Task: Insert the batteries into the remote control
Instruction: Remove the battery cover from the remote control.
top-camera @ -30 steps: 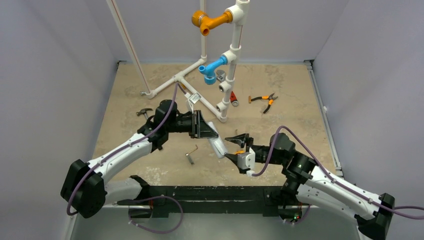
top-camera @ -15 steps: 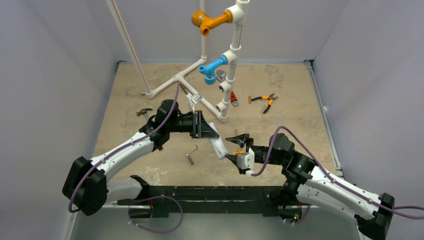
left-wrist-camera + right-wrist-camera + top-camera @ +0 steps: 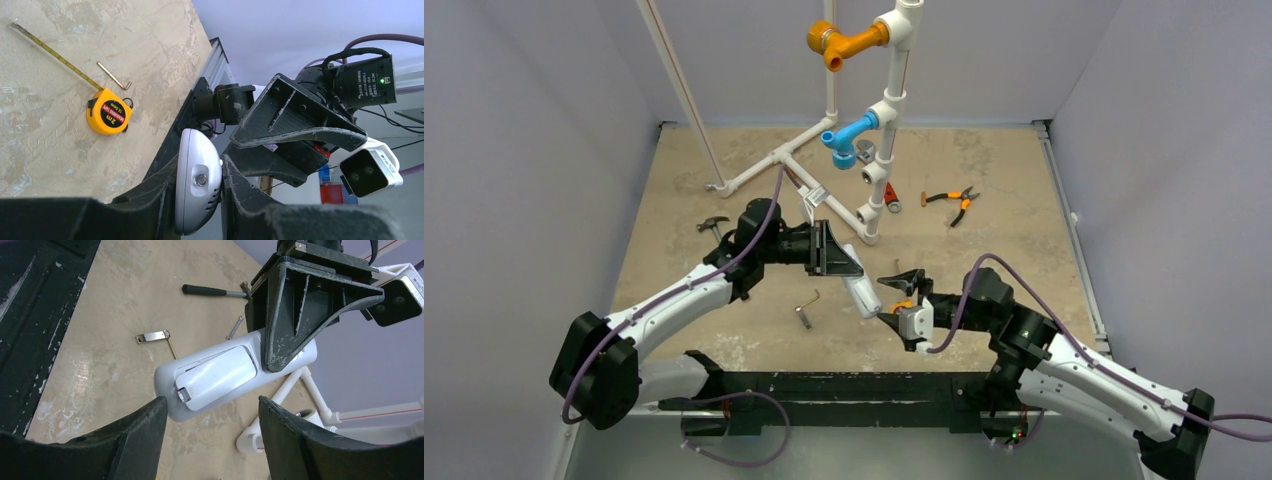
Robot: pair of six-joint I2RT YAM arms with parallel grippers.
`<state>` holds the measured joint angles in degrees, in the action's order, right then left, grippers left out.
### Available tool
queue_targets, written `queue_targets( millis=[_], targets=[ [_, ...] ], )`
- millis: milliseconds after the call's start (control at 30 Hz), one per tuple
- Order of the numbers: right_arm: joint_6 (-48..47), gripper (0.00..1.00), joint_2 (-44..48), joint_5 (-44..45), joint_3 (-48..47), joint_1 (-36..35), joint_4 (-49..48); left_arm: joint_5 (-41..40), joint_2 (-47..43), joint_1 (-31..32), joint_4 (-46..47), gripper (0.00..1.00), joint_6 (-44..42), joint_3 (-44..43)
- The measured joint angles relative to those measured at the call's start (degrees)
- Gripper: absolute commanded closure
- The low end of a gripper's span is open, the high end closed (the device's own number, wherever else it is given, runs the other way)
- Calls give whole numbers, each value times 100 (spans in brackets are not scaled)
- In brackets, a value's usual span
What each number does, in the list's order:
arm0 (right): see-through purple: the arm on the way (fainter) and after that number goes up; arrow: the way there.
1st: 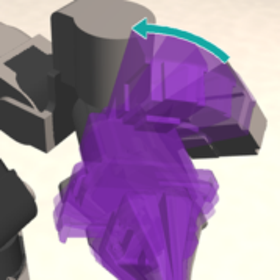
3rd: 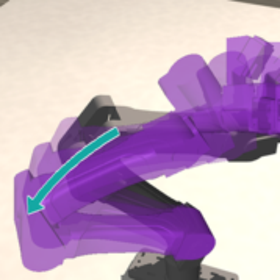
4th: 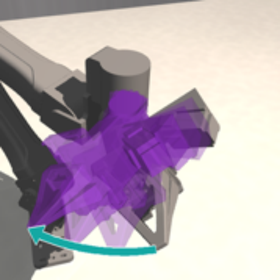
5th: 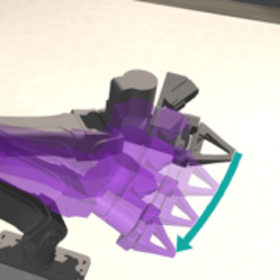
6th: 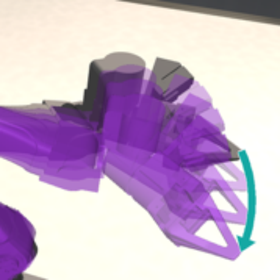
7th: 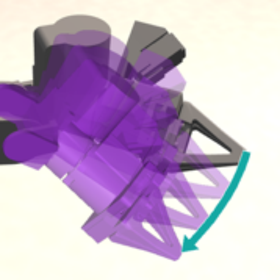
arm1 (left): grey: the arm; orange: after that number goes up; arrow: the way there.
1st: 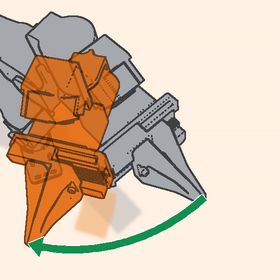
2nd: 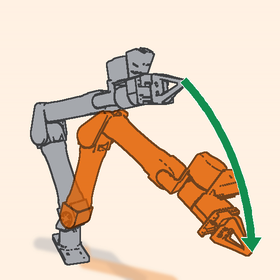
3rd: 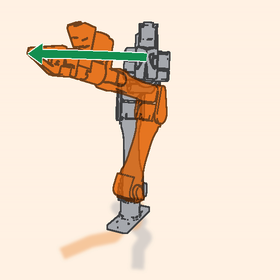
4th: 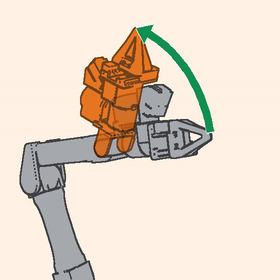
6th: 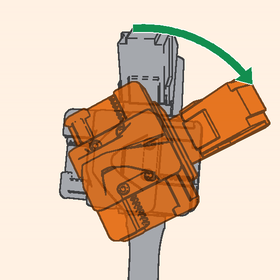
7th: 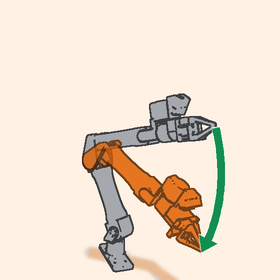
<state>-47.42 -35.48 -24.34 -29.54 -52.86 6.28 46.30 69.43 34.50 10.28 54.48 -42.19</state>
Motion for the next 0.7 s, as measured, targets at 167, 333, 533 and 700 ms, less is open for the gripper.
queue_targets(
  millis=[167,333,533,700],
  targets=[
    [55,33,7,0,0,0,35,22,0,0,0,100,4,0],
    [636,23,118,247,116,0,-315,15,0,0,4,100,15,0],
    [1880,22,221,785,151,-2,-754,-68,-2,-70,225,100,125,127],
    [3136,25,227,1128,-13,0,-778,-120,-2,-101,254,100,199,210]
  ],
)
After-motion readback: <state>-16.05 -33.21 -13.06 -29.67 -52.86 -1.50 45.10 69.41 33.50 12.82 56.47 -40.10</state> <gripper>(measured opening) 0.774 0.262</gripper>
